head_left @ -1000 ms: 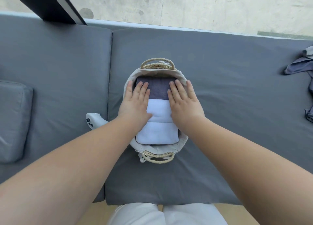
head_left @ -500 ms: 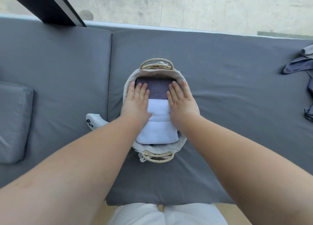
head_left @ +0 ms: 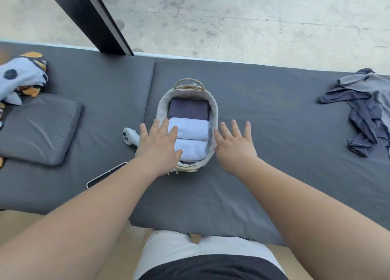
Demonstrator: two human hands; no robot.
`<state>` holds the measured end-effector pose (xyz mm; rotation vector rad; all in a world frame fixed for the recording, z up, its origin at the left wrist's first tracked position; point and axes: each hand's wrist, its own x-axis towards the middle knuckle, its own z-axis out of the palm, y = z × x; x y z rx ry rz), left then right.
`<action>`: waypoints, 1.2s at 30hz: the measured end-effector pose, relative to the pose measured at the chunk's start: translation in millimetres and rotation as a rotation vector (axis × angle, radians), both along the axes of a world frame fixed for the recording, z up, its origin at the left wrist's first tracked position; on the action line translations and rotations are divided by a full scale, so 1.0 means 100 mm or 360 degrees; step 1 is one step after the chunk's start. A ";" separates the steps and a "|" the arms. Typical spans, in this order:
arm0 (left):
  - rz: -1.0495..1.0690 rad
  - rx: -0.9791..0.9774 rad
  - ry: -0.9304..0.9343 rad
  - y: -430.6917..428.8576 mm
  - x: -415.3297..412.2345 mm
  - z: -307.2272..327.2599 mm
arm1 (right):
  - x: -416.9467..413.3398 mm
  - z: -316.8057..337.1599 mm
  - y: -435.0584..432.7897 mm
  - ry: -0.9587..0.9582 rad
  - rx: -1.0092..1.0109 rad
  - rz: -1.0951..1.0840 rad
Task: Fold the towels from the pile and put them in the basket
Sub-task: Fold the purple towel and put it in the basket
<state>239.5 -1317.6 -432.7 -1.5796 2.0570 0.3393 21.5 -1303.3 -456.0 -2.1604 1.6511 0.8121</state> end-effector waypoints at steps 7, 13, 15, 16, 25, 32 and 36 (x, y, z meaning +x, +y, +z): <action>0.0276 -0.0192 0.0312 0.72 -0.19 0.48 | -0.42 0.55 0.62 -0.0131 -0.0099 -0.0198; 0.0125 -0.0178 0.0373 1.18 -0.42 0.62 | -0.71 0.80 1.30 -0.0168 -0.0195 -0.0421; 0.0050 -0.0133 0.0391 1.31 -0.52 0.66 | -0.80 0.86 1.58 -0.0234 -0.0209 -0.0528; 0.0015 -0.0115 0.0389 1.37 -0.58 0.67 | -0.86 0.88 1.72 -0.0272 -0.0218 -0.0568; -0.0163 -0.0089 0.0436 1.91 -1.46 0.81 | -1.67 0.91 2.68 -0.0360 -0.0230 -0.0969; -0.0248 -0.0079 0.0463 2.20 -2.96 0.70 | -3.09 0.81 3.14 -0.0455 -0.0270 -0.1175; -0.0138 -0.0060 0.0533 2.37 -3.99 0.66 | -4.17 0.81 3.37 -0.0486 -0.0242 -0.1208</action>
